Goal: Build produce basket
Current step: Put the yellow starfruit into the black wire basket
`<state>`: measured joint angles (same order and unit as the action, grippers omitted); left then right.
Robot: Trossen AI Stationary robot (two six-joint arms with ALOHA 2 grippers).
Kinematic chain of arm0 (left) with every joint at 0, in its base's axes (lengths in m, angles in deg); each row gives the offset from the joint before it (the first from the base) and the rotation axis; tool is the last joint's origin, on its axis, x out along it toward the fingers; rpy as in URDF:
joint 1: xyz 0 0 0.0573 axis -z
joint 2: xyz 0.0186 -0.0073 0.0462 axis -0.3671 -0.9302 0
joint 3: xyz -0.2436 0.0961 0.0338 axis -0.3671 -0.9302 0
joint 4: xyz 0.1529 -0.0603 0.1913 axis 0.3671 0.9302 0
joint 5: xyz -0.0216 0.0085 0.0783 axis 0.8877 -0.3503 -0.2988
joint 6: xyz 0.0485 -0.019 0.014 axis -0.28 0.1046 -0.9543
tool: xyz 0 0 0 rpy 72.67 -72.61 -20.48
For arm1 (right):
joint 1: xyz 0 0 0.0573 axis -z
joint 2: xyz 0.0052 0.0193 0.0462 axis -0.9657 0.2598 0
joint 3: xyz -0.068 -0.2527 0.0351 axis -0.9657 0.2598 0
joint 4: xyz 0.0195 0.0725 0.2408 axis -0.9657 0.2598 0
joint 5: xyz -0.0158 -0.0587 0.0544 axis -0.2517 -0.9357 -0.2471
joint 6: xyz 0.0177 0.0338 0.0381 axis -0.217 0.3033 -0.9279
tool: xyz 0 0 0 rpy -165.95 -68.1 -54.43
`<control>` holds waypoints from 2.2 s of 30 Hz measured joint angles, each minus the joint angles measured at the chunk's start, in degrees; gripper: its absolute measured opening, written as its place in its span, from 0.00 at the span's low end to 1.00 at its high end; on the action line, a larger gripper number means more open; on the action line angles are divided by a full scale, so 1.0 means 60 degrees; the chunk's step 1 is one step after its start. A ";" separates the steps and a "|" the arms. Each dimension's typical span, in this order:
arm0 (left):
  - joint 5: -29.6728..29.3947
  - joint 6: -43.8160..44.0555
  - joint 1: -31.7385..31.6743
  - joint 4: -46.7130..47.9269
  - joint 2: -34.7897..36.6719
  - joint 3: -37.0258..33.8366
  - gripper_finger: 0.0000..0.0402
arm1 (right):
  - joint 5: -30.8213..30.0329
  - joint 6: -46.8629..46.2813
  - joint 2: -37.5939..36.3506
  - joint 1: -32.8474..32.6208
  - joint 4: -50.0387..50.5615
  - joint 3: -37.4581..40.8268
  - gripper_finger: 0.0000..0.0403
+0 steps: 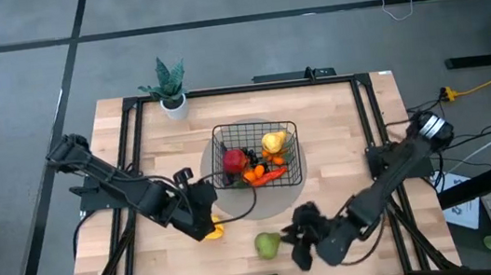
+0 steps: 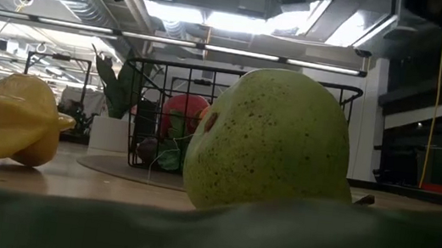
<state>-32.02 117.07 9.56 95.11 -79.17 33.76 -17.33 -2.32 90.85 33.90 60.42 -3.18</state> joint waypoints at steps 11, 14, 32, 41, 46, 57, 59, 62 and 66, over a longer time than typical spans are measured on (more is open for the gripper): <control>-0.0004 -0.0004 0.0036 -0.0067 -0.1476 0.0000 0.28 | 0.0449 0.1200 0.2268 -0.0090 -0.3750 -0.0004 0.30; -0.0002 -0.0004 0.0036 -0.0047 -0.1763 0.0000 0.28 | 0.0404 0.1115 0.2314 -0.0149 -0.3699 0.0000 0.30; 0.1681 0.0194 0.0728 0.0170 -0.1632 0.0000 0.26 | 0.0967 0.2281 0.1242 -0.0144 -0.0898 -0.0004 0.30; 0.2572 0.0611 0.1037 0.0163 -0.1632 0.0000 0.26 | 0.1000 0.2112 0.1249 -0.0126 -0.0380 -0.0002 0.30; 0.2452 -0.0056 0.1082 0.0163 -0.1632 0.0000 0.26 | 0.0313 0.1840 0.1249 -0.0126 -0.0389 -0.0003 0.30; 0.0852 0.0846 0.1082 -0.0223 -0.1632 0.0000 0.26 | -0.0309 0.1616 0.1249 -0.0126 -0.0465 0.0000 0.30; 0.0869 0.0690 0.1082 -0.0235 -0.1632 0.0000 0.26 | -0.0311 0.1645 0.1249 -0.0126 -0.0465 -0.0001 0.30; 0.1033 0.0670 0.1078 -0.0264 -0.1632 0.0000 0.26 | -0.0316 0.1866 0.1249 -0.0126 -0.0463 -0.0004 0.30; 0.1053 0.0670 0.1074 -0.0274 -0.1632 0.0000 0.26 | -0.0324 0.1912 0.1249 -0.0115 -0.0465 0.0000 0.30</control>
<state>-25.71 121.09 16.01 93.46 -88.96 33.76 -19.27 9.15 98.34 33.21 57.63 -3.18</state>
